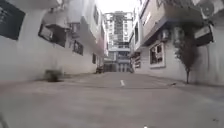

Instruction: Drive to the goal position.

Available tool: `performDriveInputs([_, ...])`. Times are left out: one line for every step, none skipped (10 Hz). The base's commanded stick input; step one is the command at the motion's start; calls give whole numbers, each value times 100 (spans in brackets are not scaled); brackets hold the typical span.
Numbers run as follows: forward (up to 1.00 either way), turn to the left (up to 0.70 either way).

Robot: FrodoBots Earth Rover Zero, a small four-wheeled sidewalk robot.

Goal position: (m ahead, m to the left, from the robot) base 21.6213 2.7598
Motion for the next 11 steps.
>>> performDriveInputs([100,5])
performDriveInputs([100,5])
performDriveInputs([100,5])
performDriveInputs([100,5])
performDriveInputs([100,-1])
performDriveInputs([100,-15])
performDriveInputs([100,-35])
performDriveInputs([100,-35])
performDriveInputs([100,-34])
performDriveInputs([100,-7])
performDriveInputs([100,5])
